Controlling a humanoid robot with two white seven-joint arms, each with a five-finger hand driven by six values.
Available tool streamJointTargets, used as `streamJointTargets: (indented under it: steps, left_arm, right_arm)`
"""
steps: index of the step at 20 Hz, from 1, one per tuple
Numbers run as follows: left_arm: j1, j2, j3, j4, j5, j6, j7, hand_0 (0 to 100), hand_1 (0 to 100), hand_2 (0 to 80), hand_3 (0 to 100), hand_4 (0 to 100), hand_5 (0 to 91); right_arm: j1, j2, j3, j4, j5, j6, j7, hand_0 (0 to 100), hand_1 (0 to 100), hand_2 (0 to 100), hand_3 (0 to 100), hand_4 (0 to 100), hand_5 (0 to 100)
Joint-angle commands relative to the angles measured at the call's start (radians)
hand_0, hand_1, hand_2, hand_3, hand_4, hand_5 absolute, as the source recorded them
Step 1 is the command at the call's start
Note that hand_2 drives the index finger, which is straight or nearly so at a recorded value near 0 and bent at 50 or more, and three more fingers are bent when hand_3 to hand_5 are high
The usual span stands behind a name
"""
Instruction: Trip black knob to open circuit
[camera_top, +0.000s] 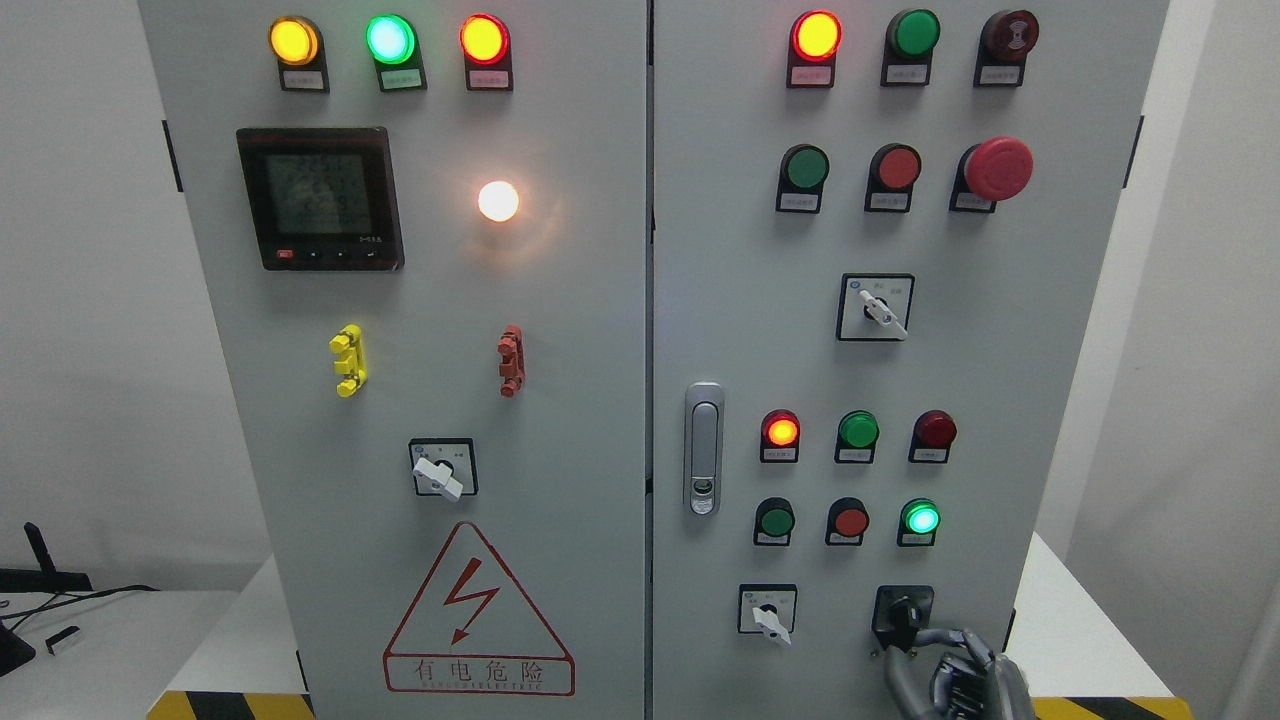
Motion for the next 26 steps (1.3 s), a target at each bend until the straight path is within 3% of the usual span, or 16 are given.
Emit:
streamJointTargets:
  steps: [1,15,22,26]
  left_arm:
    - [0.0,0.001,0.0,0.0,0.005,-0.001,0.001,12,39,0.0,0,0,0.0]
    - [0.0,-0.001,0.0,0.0,0.005,-0.001,0.001,12,39,0.0,0,0,0.0]
    - [0.0,-0.001,0.0,0.0,0.005,-0.001,0.001,12,39,0.0,0,0,0.0]
    - [0.0,-0.001,0.0,0.0,0.005,-0.001,0.001,12,39,0.0,0,0,0.0]
  right_arm:
    - [0.003,-0.007,-0.018,-0.003,0.0,-0.006,-0.002,39,73,48,99,100,100]
    - [0.035,-0.019,-0.025,-0.003,0.0,-0.078,0.0,43,72,46,99,100,100]
    - [0.109,-0.039,-0.037,-0.005,-0.006,-0.28,0.001,42,62,39,93,100,100]
    - [0.192,-0.053,-0.044,-0.054,-0.012,-0.366,0.02,41,56,36,88,95,98]
